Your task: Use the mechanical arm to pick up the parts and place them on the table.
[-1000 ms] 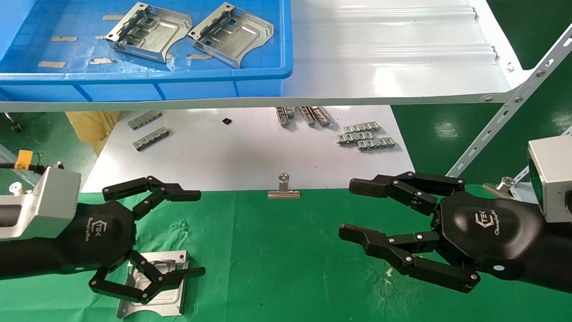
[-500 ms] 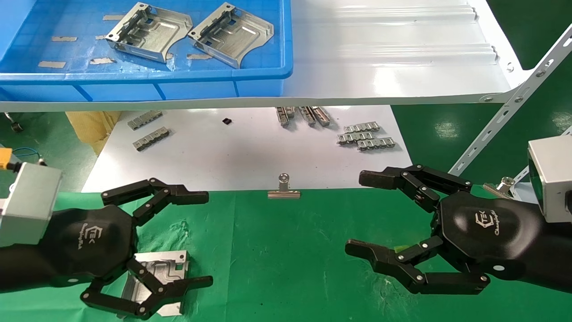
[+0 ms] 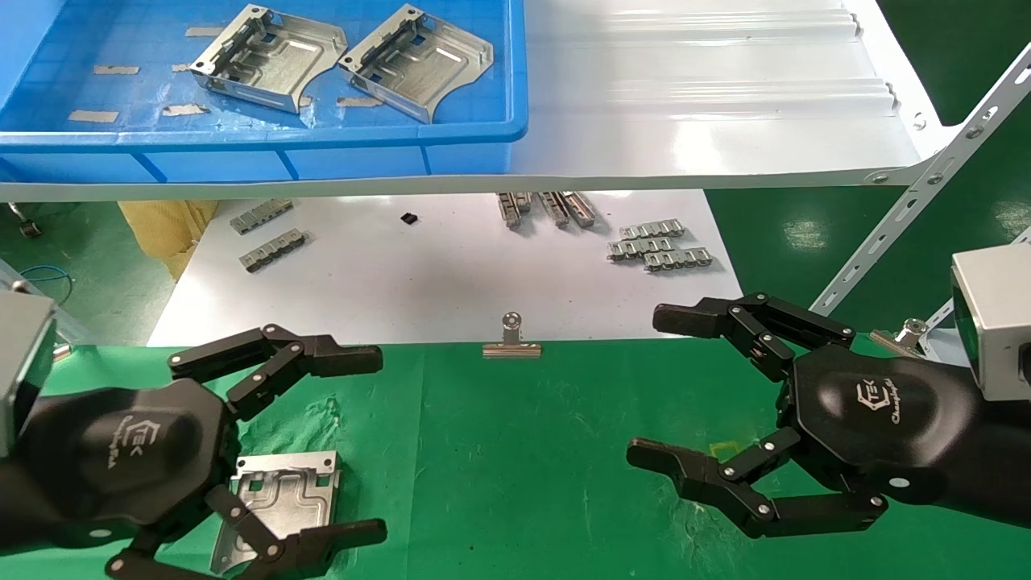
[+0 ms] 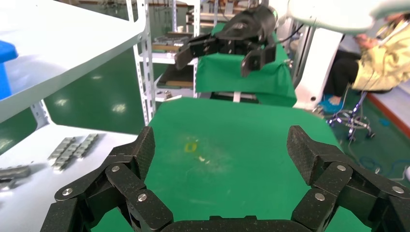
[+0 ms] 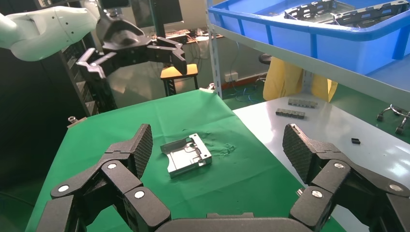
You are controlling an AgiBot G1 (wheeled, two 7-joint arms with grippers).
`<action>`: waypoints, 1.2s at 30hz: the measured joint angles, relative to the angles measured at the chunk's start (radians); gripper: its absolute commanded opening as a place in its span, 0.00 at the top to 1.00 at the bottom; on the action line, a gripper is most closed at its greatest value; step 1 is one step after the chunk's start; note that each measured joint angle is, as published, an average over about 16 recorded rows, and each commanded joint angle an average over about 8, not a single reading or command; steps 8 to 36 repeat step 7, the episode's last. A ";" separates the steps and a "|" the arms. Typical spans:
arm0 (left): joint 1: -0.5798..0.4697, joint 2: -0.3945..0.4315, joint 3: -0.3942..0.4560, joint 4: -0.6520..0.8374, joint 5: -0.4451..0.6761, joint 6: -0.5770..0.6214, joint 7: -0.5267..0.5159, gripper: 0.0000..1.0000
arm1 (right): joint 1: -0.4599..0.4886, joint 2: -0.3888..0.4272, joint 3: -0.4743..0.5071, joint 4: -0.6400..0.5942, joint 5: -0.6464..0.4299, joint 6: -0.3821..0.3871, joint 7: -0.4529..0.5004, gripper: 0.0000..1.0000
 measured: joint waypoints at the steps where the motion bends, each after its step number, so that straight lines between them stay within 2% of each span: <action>1: 0.003 0.000 -0.003 -0.002 -0.002 0.000 -0.002 0.00 | 0.000 0.000 0.000 0.000 0.000 0.000 0.000 0.00; 36: 0.018 0.001 -0.019 -0.012 -0.014 0.002 -0.015 0.00 | 0.000 0.000 0.000 0.000 0.000 0.000 0.000 0.00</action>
